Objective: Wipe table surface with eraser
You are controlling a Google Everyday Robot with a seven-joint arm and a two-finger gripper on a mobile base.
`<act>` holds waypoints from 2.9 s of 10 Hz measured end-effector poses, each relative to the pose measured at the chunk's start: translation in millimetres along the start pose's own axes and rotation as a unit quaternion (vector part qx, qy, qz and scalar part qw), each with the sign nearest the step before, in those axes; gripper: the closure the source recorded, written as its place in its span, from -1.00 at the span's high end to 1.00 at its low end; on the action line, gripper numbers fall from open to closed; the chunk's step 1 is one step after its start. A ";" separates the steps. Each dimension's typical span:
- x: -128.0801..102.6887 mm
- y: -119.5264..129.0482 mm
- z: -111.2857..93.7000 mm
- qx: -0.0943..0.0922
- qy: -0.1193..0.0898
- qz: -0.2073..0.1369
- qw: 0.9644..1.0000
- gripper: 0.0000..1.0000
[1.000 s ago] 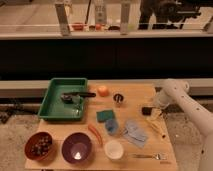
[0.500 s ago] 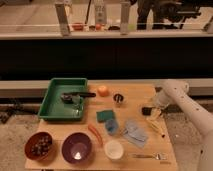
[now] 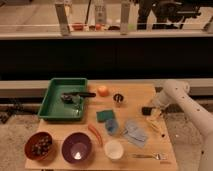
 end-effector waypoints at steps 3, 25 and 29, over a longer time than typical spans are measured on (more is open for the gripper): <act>2.6 0.2 -0.8 -0.004 -0.008 0.007 1.000 -0.07; -37.8 -17.7 2.3 -0.074 -0.019 -0.059 0.995 0.02; -41.7 -9.2 -0.8 -0.063 -0.019 -0.075 0.995 0.14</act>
